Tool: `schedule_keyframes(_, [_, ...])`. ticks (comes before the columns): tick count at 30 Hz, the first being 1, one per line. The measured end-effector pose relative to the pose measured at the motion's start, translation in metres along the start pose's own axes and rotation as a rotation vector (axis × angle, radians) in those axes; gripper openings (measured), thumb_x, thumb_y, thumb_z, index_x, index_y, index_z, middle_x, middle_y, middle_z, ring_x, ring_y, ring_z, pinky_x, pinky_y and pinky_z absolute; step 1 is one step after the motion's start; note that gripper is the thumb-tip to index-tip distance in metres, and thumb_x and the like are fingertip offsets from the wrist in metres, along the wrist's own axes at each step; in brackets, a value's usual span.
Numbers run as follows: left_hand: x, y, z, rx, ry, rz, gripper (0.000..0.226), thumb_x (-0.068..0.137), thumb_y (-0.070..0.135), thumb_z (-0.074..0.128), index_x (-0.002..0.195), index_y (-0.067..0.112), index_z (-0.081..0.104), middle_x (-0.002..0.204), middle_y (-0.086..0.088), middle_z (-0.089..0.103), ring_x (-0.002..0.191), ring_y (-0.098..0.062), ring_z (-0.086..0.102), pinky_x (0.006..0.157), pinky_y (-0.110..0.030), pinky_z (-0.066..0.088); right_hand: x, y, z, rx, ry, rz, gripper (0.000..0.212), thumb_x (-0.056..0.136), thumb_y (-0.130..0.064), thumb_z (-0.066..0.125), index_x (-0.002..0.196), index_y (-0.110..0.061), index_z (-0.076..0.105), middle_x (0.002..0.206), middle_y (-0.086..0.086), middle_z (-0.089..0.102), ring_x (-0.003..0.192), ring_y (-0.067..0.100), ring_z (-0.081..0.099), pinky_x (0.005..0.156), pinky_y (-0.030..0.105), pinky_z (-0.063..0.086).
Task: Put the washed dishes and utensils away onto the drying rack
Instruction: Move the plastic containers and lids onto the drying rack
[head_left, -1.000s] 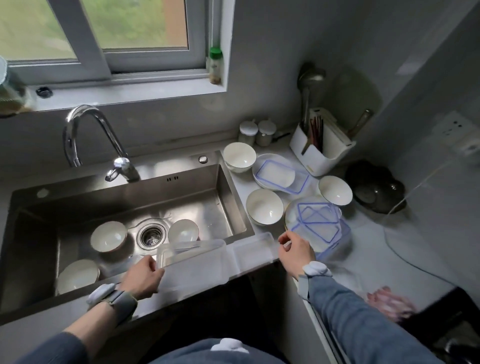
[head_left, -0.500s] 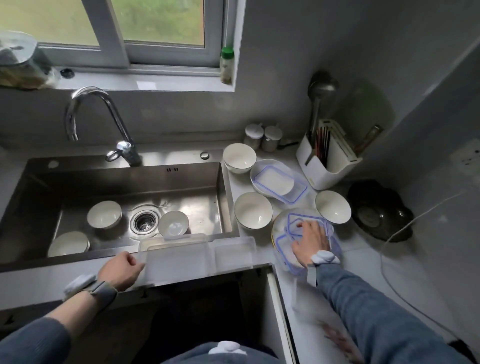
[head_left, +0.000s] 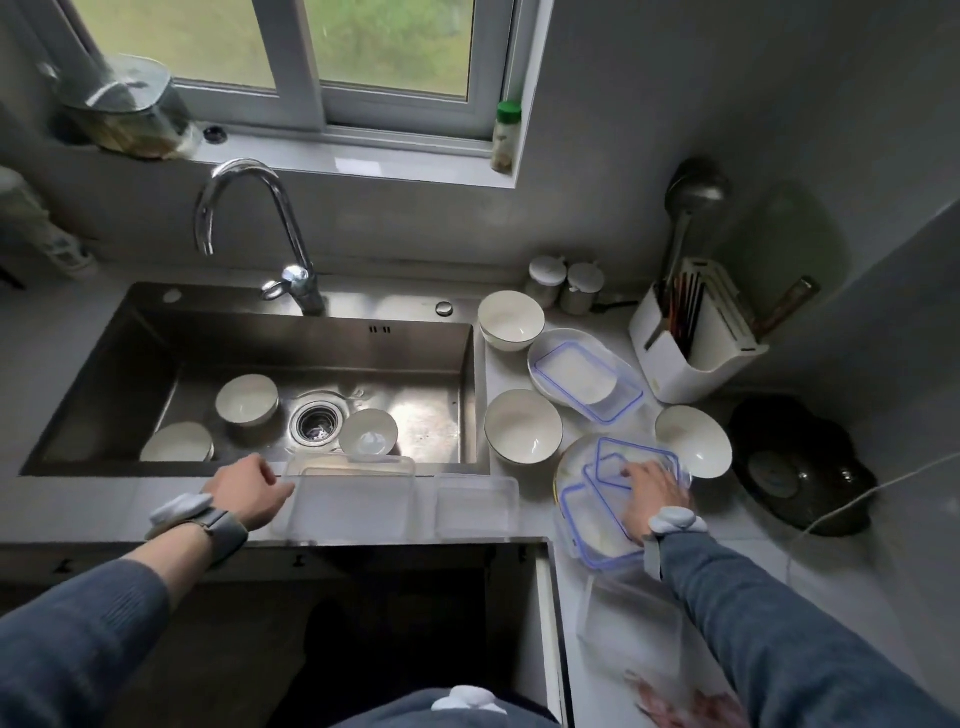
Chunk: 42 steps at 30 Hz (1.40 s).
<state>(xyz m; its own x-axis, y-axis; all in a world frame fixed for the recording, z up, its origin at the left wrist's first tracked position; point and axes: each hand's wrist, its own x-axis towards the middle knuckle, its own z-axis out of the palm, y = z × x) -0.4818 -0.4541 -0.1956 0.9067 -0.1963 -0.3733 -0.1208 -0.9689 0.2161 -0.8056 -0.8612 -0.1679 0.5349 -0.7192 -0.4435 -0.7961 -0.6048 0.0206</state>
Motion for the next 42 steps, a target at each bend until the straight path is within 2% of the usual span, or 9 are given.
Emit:
schedule_keyframes(10, [0.000, -0.016, 0.002, 0.129, 0.000, -0.009, 0.005, 0.084, 0.022, 0.063, 0.081, 0.022, 0.059, 0.075, -0.001, 0.064, 0.068, -0.021, 0.059, 0.060, -0.033, 0.044, -0.010, -0.001, -0.009, 0.048, 0.129, -0.092, 0.029, 0.084, -0.009, 0.058, 0.108, -0.025, 0.060, 0.118, -0.001, 0.061, 0.115, 0.024, 0.057, 0.092, 0.034, 0.042])
schedule_keyframes(16, [0.003, -0.023, -0.004, 0.106, 0.082, -0.069, 0.018, 0.084, 0.029, 0.068, 0.097, 0.020, 0.060, 0.082, -0.002, 0.063, 0.068, -0.021, 0.059, 0.068, -0.036, 0.055, -0.010, -0.013, -0.019, 0.301, 0.399, -0.420, 0.021, 0.085, -0.007, 0.064, 0.100, -0.021, 0.064, 0.096, -0.004, 0.063, 0.090, 0.023, 0.059, 0.078, 0.032, 0.046])
schedule_keyframes(21, [-0.033, 0.037, -0.015, -0.092, 0.185, 0.248, 0.023, 0.086, 0.034, 0.068, 0.106, 0.027, 0.057, 0.110, 0.007, 0.063, 0.091, -0.023, 0.064, 0.080, -0.038, 0.052, -0.023, -0.060, -0.032, 0.450, 0.288, -0.687, 0.024, 0.088, -0.013, 0.067, 0.109, -0.026, 0.068, 0.098, -0.015, 0.066, 0.090, 0.008, 0.059, 0.081, 0.020, 0.049])
schedule_keyframes(23, [-0.056, 0.067, -0.013, -0.179, 0.139, 0.409, 0.029, 0.085, 0.036, 0.068, 0.111, 0.031, 0.056, 0.114, 0.011, 0.060, 0.085, -0.018, 0.064, 0.081, -0.039, 0.053, -0.026, -0.081, -0.037, 0.524, 0.153, -0.722, 0.024, 0.089, -0.016, 0.068, 0.111, -0.026, 0.070, 0.098, -0.014, 0.070, 0.087, 0.009, 0.062, 0.079, 0.018, 0.048])
schedule_keyframes(28, [-0.101, 0.120, 0.008, -0.300, -0.164, 0.602, 0.048, 0.085, 0.048, 0.070, 0.129, 0.036, 0.054, 0.118, 0.022, 0.059, 0.097, -0.002, 0.061, 0.087, -0.031, 0.054, -0.029, -0.117, -0.045, 0.599, -0.092, -0.699, 0.030, 0.090, -0.028, 0.072, 0.119, -0.034, 0.070, 0.093, -0.013, 0.070, 0.084, 0.010, 0.065, 0.079, 0.021, 0.051])
schedule_keyframes(31, [-0.111, 0.129, 0.030, -0.460, -0.261, 0.585, 0.025, 0.091, 0.045, 0.070, 0.108, 0.027, 0.063, 0.100, 0.014, 0.070, 0.093, -0.003, 0.064, 0.084, -0.025, 0.052, -0.027, -0.125, -0.043, 0.614, -0.215, -0.697, 0.033, 0.091, -0.030, 0.072, 0.123, -0.034, 0.069, 0.091, -0.015, 0.069, 0.085, 0.005, 0.064, 0.081, 0.016, 0.049])
schedule_keyframes(33, [-0.112, 0.132, 0.044, -0.587, -0.246, 0.507, 0.018, 0.094, 0.035, 0.071, 0.093, 0.018, 0.063, 0.087, 0.002, 0.073, 0.080, -0.009, 0.067, 0.076, -0.028, 0.054, -0.023, -0.125, -0.035, 0.636, -0.178, -0.640, 0.032, 0.088, -0.034, 0.074, 0.120, -0.034, 0.070, 0.091, -0.016, 0.068, 0.085, 0.000, 0.063, 0.082, 0.017, 0.047])
schedule_keyframes(37, [-0.119, 0.136, 0.053, -0.808, -0.334, 0.262, 0.019, 0.101, 0.019, 0.063, 0.097, 0.001, 0.060, 0.092, -0.007, 0.079, 0.075, -0.004, 0.074, 0.061, -0.023, 0.056, -0.023, -0.119, -0.005, 0.779, 0.104, -0.263, 0.031, 0.082, -0.044, 0.077, 0.109, -0.031, 0.068, 0.104, -0.010, 0.067, 0.092, 0.008, 0.065, 0.085, 0.027, 0.053])
schedule_keyframes(42, [-0.123, 0.135, 0.065, -0.943, -0.521, 0.006, 0.012, 0.105, 0.021, 0.057, 0.102, 0.009, 0.057, 0.095, -0.006, 0.078, 0.076, -0.015, 0.070, 0.060, -0.026, 0.055, -0.038, -0.111, 0.036, 0.693, -0.049, -0.148, 0.057, 0.087, -0.042, 0.072, 0.134, -0.016, 0.053, 0.130, 0.000, 0.061, 0.119, 0.018, 0.058, 0.100, 0.030, 0.045])
